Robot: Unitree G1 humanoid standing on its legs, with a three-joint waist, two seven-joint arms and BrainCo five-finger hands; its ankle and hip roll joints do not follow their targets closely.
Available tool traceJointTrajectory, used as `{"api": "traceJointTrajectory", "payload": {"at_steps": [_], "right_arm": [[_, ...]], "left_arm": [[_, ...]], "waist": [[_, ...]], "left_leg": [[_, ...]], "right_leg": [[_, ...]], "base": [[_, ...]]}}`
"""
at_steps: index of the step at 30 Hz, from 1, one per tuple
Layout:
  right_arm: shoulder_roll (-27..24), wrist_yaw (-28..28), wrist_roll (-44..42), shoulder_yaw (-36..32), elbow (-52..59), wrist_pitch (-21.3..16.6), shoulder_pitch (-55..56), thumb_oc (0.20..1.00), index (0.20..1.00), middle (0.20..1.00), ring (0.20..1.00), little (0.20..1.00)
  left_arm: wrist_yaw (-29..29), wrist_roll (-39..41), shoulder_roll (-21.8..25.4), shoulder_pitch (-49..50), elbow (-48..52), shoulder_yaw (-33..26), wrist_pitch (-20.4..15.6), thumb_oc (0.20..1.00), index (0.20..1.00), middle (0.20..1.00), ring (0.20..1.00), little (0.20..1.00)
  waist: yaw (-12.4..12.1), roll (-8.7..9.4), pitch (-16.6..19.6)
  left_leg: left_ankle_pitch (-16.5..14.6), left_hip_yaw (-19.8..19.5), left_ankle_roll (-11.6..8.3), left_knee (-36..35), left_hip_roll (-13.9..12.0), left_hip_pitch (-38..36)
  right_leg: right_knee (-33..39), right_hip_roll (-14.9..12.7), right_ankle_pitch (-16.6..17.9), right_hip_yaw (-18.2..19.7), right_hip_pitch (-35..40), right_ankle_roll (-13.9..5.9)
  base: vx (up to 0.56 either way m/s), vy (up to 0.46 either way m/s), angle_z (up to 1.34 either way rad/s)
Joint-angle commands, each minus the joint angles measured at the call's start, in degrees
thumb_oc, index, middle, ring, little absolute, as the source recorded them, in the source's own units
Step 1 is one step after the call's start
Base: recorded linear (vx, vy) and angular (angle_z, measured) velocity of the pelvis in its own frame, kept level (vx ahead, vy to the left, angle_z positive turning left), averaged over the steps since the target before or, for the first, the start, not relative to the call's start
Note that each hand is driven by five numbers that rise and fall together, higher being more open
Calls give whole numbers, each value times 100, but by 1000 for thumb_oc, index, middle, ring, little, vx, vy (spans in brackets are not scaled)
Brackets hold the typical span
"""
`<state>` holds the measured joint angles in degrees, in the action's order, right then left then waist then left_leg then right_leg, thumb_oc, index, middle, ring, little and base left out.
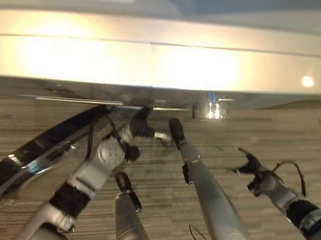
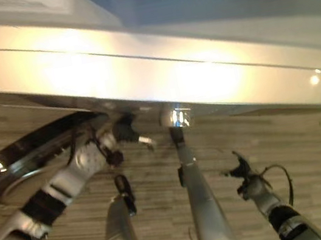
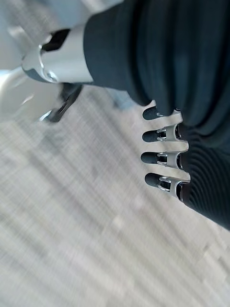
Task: Grab the laundry basket,head to the washer,open it,put in the laundry and shut it.
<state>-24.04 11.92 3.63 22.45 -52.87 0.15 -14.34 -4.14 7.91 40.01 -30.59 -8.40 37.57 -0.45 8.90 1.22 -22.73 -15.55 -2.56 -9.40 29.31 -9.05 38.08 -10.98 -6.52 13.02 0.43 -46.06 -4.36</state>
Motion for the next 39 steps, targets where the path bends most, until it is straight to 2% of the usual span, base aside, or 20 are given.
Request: {"api": "traceJointTrajectory", "payload": {"at_steps": [1,4,5,6,8,10,12,13,14,15,16,17,18,19,22,26,28,32,37,39], "right_arm": [[-46,-206,1,-16,-128,-63,263,1000,1000,1000,1000,1000],[99,-346,64,98,-403,-78,355,1000,1000,1000,1000,1000],[177,-398,130,97,-571,-72,427,1000,1000,1000,1000,1000],[177,-398,130,100,-572,-75,427,1000,1000,1000,1000,1000],[256,-401,137,30,-726,-71,520,1000,1000,1000,1000,1000],[317,-410,156,-70,-940,-59,633,1000,1000,1000,1000,1000],[332,-428,157,-124,-1022,-48,699,1000,1000,1000,1000,1000],[324,-446,169,-205,-1091,-50,788,1000,1000,1000,1000,1000],[313,-475,155,-388,-1241,-65,952,1000,1000,1000,1000,1000],[309,-476,155,-387,-1239,-66,952,1000,1000,1000,1000,1000],[309,-498,117,-626,-1478,-78,1048,1000,1000,1000,1000,1000],[304,-513,69,-761,-1603,-90,1089,1000,1000,1000,1000,1000],[302,-514,68,-762,-1604,-92,1084,1000,1000,1000,1000,1000],[277,-536,-62,-1030,-1810,-120,1165,1000,1000,1000,1000,1000],[194,-579,-177,-1356,-1964,-154,1332,1000,1000,1000,1000,1000],[258,-656,-332,-1557,-1787,-182,1531,1000,1000,1000,1000,1000],[257,-793,-562,-1776,-1584,-212,1743,1000,1000,1000,1000,1000],[201,-836,-683,-1945,-1362,-219,1859,1000,1000,1000,1000,1000],[-181,-712,-963,-2525,-778,-265,2000,1000,1000,1000,1000,1000],[-547,-481,-1002,-3058,-273,-317,2137,1000,1000,1000,1000,1000]], "left_arm": [[-144,-437,61,329,382,-265,-306,1000,1000,1000,1000,1000],[-90,-1040,-195,839,83,-422,-359,1000,1000,1000,1000,1000],[148,-1802,-370,1122,-206,-579,-308,1000,1000,1000,1000,1000],[156,-1814,-376,1124,-214,-580,-312,1000,1000,1000,1000,1000],[453,-2460,-532,1334,-669,-682,-226,1000,1000,1000,1000,1000],[658,-2741,-795,1682,-1362,-850,-210,1000,1000,1000,1000,1000],[743,-2763,-885,1785,-1626,-916,-214,1000,1000,1000,1000,1000],[840,-2751,-986,1961,-2035,-1080,-209,1000,1000,1000,1000,1000],[1001,-2654,-1214,2222,-2853,-1318,-201,1000,1000,1000,1000,1000],[1012,-2656,-1223,2214,-2873,-1315,-213,1000,1000,1000,1000,1000],[1157,-2292,-1597,2355,-4072,-1679,-171,1000,1000,1000,1000,1000],[1225,-2089,-1751,2401,-4616,-1875,-171,1000,1000,1000,1000,1000],[1232,-2088,-1757,2390,-4633,-1874,-181,1000,1000,1000,1000,1000],[1308,-1746,-1956,2439,-5510,-2242,-175,1000,1000,1000,1000,1000],[1336,-1510,-1972,2572,-6220,-2669,-202,1000,1000,1000,1000,1000],[1253,-1479,-1888,2773,-6563,-2957,-195,1000,1000,1000,1000,1000],[1189,-1457,-1750,2917,-6738,-3223,-194,1000,1000,1000,1000,1000],[1139,-1455,-1683,2961,-6755,-3339,-207,1000,1000,1000,1000,1000],[1073,-1610,-1674,3033,-6609,-3269,-261,1000,1000,1000,1000,1000],[1062,-1669,-1643,3050,-6495,-3261,-291,1000,1000,1000,1000,1000]], "waist": [[38,-106,120],[-46,-136,96],[-129,-160,132],[-105,-138,130],[-188,-173,188],[-247,-195,283],[-238,-190,340],[-261,-214,431],[-311,-256,570],[-294,-239,571],[-311,-247,785],[-312,-249,888],[-299,-233,892],[-317,-227,1114],[-321,-160,1453],[-332,-93,1717],[-341,17,1911],[-369,112,2017],[-278,166,2103],[-215,187,2141]], "left_leg": [[73,-39,301,-573,-20,-659],[116,-65,302,-840,67,-1155],[127,-94,305,-1004,96,-1448],[180,-99,307,-1034,130,-1450],[173,-120,304,-1185,112,-1736],[215,-153,309,-1400,108,-2069],[296,-176,321,-1535,153,-2216],[319,-176,322,-1645,148,-2390],[332,-204,338,-1782,122,-2660],[379,-211,340,-1812,149,-2657],[412,-219,356,-1999,118,-2952],[442,-217,362,-2103,113,-3085],[481,-224,365,-2129,138,-3078],[504,-197,369,-2314,89,-3361],[584,-137,355,-2583,75,-3709],[579,-71,340,-2710,36,-3968],[535,0,330,-2744,22,-4128],[505,42,324,-2797,10,-4261],[497,112,333,-2852,12,-4321],[481,156,339,-2885,7,-4346]], "right_leg": [[159,-735,-367,-68,378,-588],[295,-834,-382,-201,921,-613],[375,-894,-380,-275,1225,-627],[403,-926,-344,-275,1230,-625],[439,-945,-395,-355,1540,-636],[483,-982,-449,-438,1841,-642],[531,-1026,-428,-467,1967,-637],[545,-1020,-470,-501,2109,-636],[548,-998,-570,-584,2369,-631],[569,-1024,-540,-586,2368,-629],[633,-992,-602,-639,2627,-630],[683,-980,-611,-674,2746,-633],[701,-1005,-586,-676,2740,-634],[771,-970,-629,-708,2964,-654],[905,-974,-641,-773,3250,-692],[1018,-940,-670,-776,3481,-724],[1064,-923,-677,-733,3596,-741],[1113,-945,-674,-723,3713,-772],[1117,-933,-641,-599,3706,-803],[1132,-912,-599,-558,3660,-833]], "base": [[51,60,27],[73,61,23],[76,60,15],[92,59,16],[72,56,21],[86,77,13],[63,56,10],[121,82,8],[109,81,11],[145,97,15],[108,69,13],[111,70,9],[127,65,3],[125,64,-2],[142,55,1],[92,6,2],[98,-33,-1],[41,-21,-4],[21,4,-4],[21,6,-10]]}}
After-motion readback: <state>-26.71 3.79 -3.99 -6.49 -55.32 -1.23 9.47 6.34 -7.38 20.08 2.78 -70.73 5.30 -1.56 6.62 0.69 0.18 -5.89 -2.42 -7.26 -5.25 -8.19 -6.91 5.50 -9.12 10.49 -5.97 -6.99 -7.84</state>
